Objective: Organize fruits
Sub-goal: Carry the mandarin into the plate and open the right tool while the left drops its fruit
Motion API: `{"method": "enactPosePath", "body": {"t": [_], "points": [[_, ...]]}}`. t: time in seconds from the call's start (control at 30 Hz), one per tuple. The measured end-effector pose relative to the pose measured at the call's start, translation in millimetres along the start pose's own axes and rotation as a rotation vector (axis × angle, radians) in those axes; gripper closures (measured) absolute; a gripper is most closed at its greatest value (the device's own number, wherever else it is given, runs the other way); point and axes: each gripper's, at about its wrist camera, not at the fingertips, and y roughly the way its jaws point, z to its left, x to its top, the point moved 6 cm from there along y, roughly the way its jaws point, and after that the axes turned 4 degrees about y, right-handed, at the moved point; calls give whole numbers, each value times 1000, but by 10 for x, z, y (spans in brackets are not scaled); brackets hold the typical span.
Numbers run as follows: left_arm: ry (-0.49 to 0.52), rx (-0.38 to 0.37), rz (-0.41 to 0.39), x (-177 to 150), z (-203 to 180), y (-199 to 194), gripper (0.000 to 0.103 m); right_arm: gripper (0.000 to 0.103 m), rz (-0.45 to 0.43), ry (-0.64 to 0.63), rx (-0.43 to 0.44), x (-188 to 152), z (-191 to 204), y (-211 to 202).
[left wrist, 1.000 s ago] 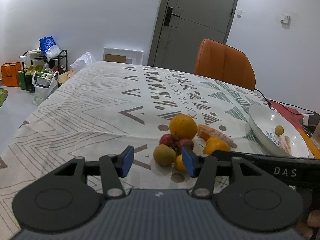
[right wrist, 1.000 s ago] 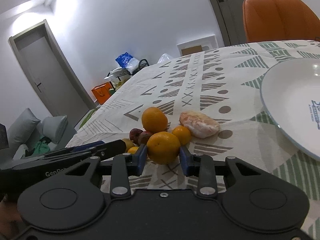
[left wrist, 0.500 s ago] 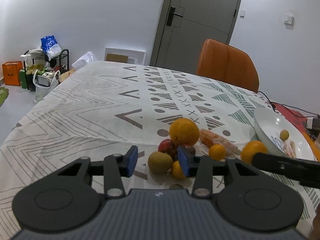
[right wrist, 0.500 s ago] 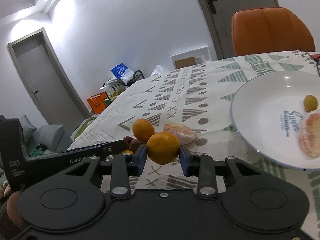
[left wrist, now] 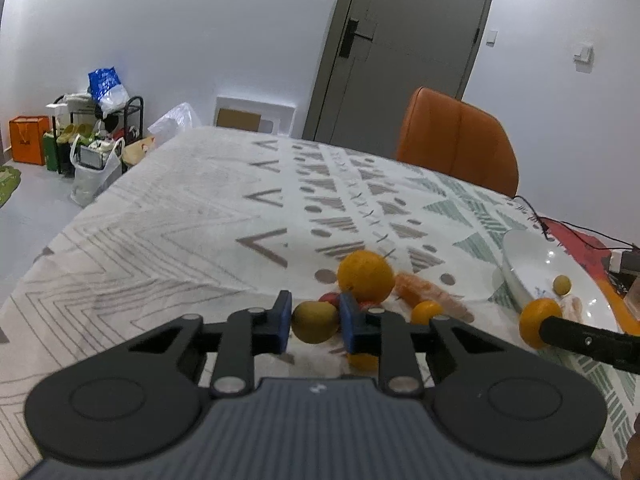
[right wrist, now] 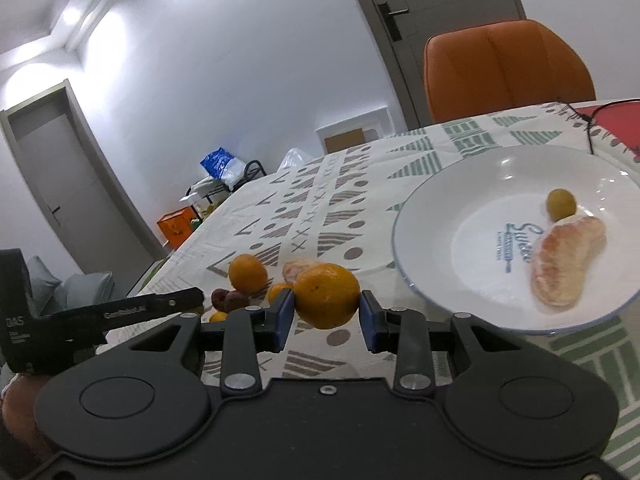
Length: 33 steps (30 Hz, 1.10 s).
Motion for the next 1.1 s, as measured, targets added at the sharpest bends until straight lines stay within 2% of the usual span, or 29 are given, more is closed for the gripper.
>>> {"method": "enactPosePath", "body": {"t": [0.33,0.73,1.1], "points": [[48,-61,-50,142,-398,-118,79,70,-66,34,-57,126,-258,-225],[116,-132,-47,140,-970,-32,79,70,-130,78,-129,220,-662,-491],[165,-163,-42,155,-1329,53,79,70,-155,116,-152,236,-914,-587]]}}
